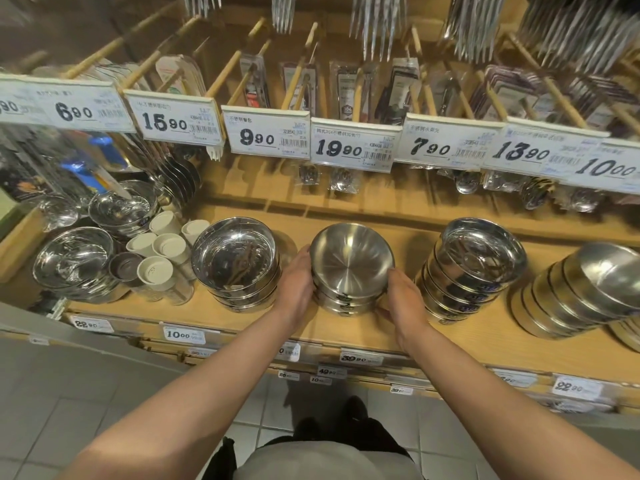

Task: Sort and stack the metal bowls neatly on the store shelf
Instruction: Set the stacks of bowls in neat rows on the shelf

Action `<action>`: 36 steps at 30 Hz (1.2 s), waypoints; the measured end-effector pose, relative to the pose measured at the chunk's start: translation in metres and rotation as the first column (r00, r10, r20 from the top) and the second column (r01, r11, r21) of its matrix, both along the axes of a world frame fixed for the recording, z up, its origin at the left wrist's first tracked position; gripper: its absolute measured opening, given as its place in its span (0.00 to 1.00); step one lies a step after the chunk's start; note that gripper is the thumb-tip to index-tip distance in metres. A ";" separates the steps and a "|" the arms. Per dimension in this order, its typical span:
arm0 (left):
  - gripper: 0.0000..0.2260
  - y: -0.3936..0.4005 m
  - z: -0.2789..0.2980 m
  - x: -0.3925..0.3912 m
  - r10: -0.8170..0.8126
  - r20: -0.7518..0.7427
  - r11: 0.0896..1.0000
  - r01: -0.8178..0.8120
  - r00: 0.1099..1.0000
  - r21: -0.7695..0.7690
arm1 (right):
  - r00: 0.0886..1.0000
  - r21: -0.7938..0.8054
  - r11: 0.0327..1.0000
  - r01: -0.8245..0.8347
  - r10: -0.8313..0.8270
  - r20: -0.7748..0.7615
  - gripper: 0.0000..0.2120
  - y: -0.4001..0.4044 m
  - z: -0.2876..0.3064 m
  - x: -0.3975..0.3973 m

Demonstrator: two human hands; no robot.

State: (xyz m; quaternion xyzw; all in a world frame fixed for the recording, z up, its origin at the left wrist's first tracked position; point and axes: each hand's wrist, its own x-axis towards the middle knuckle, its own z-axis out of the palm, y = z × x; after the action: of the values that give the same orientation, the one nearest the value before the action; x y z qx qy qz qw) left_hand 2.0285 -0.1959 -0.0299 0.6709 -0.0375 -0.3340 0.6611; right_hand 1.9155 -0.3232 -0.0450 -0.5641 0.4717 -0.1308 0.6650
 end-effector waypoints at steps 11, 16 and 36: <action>0.15 0.003 0.001 -0.002 0.026 0.129 0.991 -0.042 0.991 0.125 | 0.999 -0.056 0.998 0.003 -0.006 -0.044 0.14 -0.001 0.015 0.006; 0.14 0.004 -0.003 0.000 0.071 0.094 0.987 -0.083 0.993 0.134 | 0.998 -0.075 0.996 0.038 -0.041 -0.045 0.16 -0.008 0.014 0.016; 0.11 -0.005 0.001 0.002 0.154 0.023 0.952 -0.154 0.988 0.265 | 0.994 0.055 0.996 0.075 -0.071 -0.081 0.19 -0.009 0.021 0.024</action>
State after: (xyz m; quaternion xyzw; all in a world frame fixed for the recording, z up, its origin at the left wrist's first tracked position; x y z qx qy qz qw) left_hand 2.0309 -0.2005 -0.0285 0.7546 0.0593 -0.2829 0.5891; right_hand 1.9397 -0.3319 -0.0235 -0.5317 0.5214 -0.1192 0.6567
